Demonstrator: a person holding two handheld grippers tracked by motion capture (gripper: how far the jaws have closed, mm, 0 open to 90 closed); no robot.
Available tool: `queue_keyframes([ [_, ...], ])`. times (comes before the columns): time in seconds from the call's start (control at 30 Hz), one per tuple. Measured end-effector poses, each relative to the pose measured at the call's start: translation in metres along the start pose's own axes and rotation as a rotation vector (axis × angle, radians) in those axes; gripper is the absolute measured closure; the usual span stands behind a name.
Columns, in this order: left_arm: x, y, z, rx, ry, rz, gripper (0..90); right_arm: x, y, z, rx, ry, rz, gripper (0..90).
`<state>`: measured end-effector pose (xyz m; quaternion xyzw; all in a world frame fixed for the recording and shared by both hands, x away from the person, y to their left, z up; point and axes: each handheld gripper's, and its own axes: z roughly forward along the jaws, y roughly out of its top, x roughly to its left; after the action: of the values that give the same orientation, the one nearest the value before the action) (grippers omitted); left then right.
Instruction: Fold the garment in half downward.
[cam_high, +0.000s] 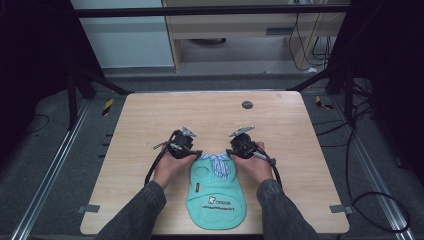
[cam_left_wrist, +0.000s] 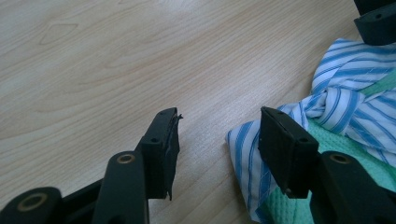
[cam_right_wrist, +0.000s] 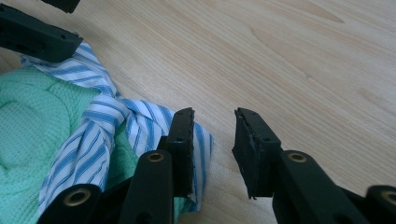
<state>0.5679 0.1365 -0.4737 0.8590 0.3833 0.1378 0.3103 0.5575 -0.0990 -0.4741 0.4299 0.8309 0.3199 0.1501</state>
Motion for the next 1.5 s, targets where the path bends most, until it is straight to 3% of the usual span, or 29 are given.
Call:
queue_keyframes([
  [0.23,-0.002,-0.004,0.004,0.028,-0.001,0.027,44.8,0.000,-0.001,0.003,0.020,0.000,0.002,63.4],
  [0.53,-0.005,-0.005,0.007,0.045,-0.015,0.042,44.0,0.004,-0.004,0.010,0.042,0.038,0.018,56.9],
  [0.93,-0.005,-0.005,0.009,0.061,-0.030,0.030,46.1,0.004,-0.004,0.012,0.068,0.045,0.019,55.8],
  [1.17,-0.002,-0.001,0.010,0.090,-0.062,0.022,48.2,0.006,0.000,0.013,0.103,0.046,0.018,55.5],
  [1.3,-0.003,0.003,0.010,0.113,-0.085,0.034,55.7,0.005,0.003,0.014,0.126,0.053,0.016,57.0],
  [1.5,-0.005,0.004,0.010,0.122,-0.116,0.041,68.7,0.008,0.006,0.014,0.145,0.072,-0.004,68.4],
])
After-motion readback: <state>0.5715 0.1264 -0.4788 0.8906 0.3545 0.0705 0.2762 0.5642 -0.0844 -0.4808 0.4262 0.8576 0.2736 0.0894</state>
